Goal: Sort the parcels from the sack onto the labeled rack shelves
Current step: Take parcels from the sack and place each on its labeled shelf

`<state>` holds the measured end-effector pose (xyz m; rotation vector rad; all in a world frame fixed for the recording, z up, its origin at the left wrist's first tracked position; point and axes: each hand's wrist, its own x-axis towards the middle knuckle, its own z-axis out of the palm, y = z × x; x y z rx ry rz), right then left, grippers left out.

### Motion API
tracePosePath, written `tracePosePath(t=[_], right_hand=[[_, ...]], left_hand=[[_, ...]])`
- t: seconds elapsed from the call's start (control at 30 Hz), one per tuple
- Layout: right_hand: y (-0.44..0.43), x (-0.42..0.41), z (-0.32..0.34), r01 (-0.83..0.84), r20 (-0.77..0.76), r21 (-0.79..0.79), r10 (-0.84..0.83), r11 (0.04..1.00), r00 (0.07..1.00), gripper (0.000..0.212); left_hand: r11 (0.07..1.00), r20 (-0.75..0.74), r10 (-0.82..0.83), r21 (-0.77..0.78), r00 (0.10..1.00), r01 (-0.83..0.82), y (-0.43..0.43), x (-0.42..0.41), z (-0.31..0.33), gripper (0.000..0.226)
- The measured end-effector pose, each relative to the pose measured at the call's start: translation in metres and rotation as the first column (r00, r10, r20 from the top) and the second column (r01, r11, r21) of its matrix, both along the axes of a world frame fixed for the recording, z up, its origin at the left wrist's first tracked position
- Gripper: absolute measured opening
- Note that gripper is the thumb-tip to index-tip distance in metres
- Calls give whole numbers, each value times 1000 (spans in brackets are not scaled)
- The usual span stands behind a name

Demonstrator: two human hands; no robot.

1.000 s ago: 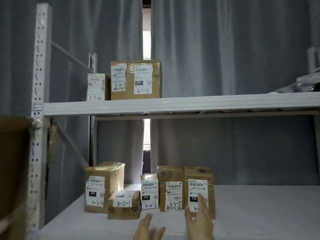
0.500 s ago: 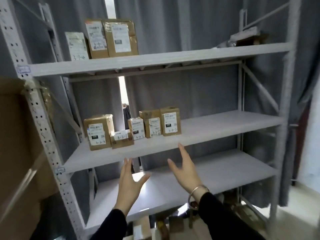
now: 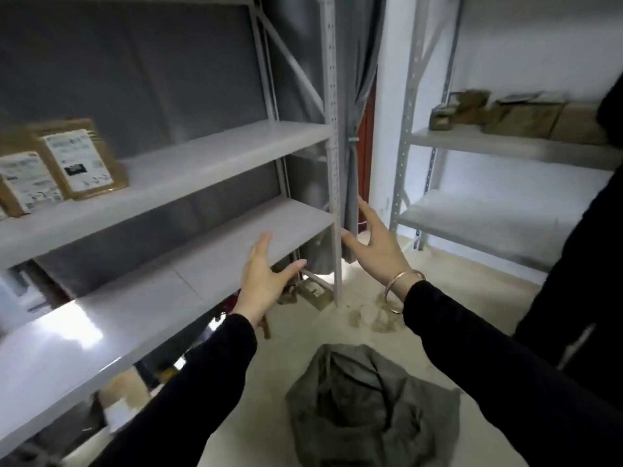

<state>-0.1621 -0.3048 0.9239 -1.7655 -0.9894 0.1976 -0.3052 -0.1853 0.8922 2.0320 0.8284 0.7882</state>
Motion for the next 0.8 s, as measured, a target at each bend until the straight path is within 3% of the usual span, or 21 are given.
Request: tracePosePath(t=[0.23, 0.43, 0.6, 0.8], right_hand=[[-3, 133, -60, 119, -47, -141, -126, 983, 991, 62], [23, 192, -156, 195, -89, -255, -224, 947, 970, 61], [45, 228, -297, 251, -169, -302, -310, 920, 936, 57], [67, 246, -526, 249, -234, -332, -335, 910, 913, 63]], left_hand=[[979, -38, -118, -173, 992, 110, 15, 156, -59, 85], [955, -202, -209, -253, 957, 155, 39, 228, -151, 83], [939, -320, -292, -276, 901, 207, 63, 268, -288, 74], [913, -342, -358, -321, 869, 250, 78, 302, -527, 60]])
